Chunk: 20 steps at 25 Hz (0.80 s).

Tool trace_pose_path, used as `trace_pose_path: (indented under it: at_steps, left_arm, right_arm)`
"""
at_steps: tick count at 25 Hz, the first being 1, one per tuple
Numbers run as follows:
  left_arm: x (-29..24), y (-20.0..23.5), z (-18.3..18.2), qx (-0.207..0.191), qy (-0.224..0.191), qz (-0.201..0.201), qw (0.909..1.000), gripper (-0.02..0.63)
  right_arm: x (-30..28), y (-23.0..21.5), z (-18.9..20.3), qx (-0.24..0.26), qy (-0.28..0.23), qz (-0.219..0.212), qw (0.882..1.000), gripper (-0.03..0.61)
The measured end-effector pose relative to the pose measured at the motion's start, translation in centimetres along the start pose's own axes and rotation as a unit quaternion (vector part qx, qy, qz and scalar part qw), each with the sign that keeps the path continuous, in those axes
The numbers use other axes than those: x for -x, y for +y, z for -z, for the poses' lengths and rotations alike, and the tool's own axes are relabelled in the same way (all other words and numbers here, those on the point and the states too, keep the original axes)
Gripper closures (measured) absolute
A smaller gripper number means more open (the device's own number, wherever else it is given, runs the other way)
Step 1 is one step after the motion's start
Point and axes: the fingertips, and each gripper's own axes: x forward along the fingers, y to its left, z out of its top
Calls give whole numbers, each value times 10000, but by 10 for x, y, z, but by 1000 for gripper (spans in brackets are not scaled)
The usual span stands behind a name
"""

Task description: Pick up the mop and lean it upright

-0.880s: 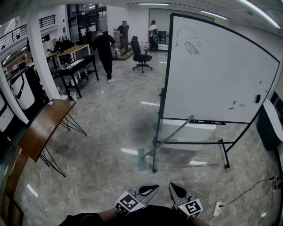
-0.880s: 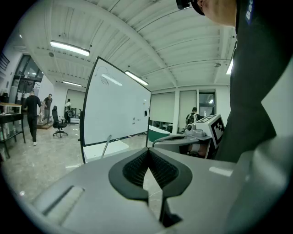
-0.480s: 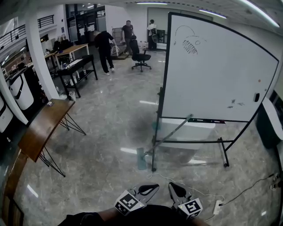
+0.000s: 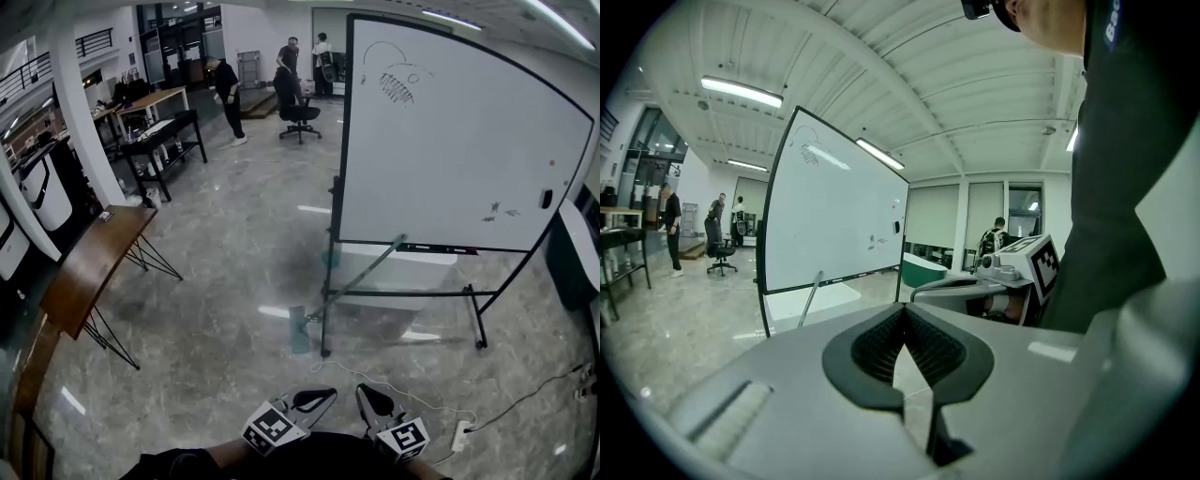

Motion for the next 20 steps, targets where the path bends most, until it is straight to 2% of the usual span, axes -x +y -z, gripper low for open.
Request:
trace_pose_path:
  at_steps: [8, 20]
  left_arm:
    - [-35, -11, -2, -48, 98, -179, 9998, 595]
    - [-82, -33, -4, 16, 267, -531, 9982, 595]
  right_arm:
    - [15, -26, -6, -159, 36, -213, 9996, 574]
    - [45, -74, 6, -397, 71, -465, 9981, 574]
